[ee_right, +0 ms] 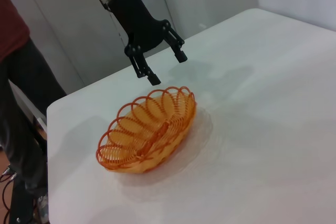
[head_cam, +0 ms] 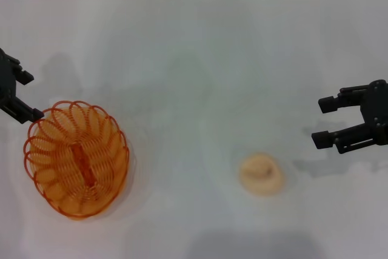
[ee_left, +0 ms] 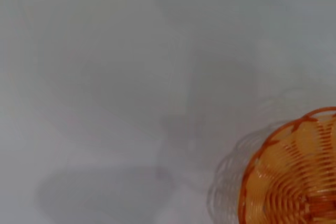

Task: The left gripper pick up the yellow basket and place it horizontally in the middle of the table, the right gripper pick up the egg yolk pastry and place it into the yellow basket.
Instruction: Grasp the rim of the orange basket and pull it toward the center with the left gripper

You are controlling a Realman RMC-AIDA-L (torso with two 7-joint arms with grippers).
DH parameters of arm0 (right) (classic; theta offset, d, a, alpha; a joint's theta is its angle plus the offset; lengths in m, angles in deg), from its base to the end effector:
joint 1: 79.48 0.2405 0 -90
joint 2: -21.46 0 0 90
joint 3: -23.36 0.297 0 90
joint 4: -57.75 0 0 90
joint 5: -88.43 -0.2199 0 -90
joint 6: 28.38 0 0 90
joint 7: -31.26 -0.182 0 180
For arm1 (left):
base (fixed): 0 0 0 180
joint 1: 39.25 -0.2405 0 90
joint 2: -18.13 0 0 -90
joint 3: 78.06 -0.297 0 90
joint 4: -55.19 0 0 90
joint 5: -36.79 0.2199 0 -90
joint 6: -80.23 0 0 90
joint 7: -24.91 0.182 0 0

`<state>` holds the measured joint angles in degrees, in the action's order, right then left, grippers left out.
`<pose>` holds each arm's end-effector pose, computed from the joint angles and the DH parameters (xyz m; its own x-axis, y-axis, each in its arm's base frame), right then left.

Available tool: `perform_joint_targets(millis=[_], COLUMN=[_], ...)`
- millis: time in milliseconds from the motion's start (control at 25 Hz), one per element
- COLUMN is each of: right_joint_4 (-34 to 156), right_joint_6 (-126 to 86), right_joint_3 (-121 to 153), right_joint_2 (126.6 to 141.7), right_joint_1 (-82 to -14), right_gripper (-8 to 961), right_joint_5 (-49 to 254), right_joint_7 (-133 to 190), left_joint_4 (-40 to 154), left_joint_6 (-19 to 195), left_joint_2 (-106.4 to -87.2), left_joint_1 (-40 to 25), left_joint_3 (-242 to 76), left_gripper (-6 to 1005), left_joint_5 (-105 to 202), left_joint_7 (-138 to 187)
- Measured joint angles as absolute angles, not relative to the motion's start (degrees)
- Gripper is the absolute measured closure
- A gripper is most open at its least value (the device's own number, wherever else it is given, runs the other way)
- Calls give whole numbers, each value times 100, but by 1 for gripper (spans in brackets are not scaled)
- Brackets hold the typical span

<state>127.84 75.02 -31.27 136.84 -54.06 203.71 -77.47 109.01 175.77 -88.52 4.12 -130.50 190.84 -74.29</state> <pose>0.2416 0.3451 0.0128 0.8843 -0.4007 -0.2396 -0.4235 -0.9045 -0.0502 -0.3073 0.4300 0.0625 0.8483 0.3579 -0.3903 0.2584 -0.9231 -0.2848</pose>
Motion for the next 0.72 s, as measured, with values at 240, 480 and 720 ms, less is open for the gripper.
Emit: perform_joint_targets(millis=[240, 480, 720], right_joint_4=[12761, 12761, 12761], right_joint_6=[7468, 7396, 7350], right_joint_3=[-3164, -3221, -3236], right_joint_2=[13686, 13686, 13686], right_joint_1=[-5386, -5369, -5341], right_gripper=[95, 95, 95], right_joint_5=[20332, 20317, 20303], right_joint_7=[-7793, -7810, -7816], left_joint_4=[10890, 10828, 10752], left_joint_6=[17443, 17257, 17107], left_joint_2=[-8947, -9033, -9206], left_joint_1=[460, 519, 545], left_joint_3=[-13051, -13059, -13076], left_gripper=[215, 223, 231], left_joint_5=[19234, 19245, 19247], left_joint_7=[-7285, -7148, -7027])
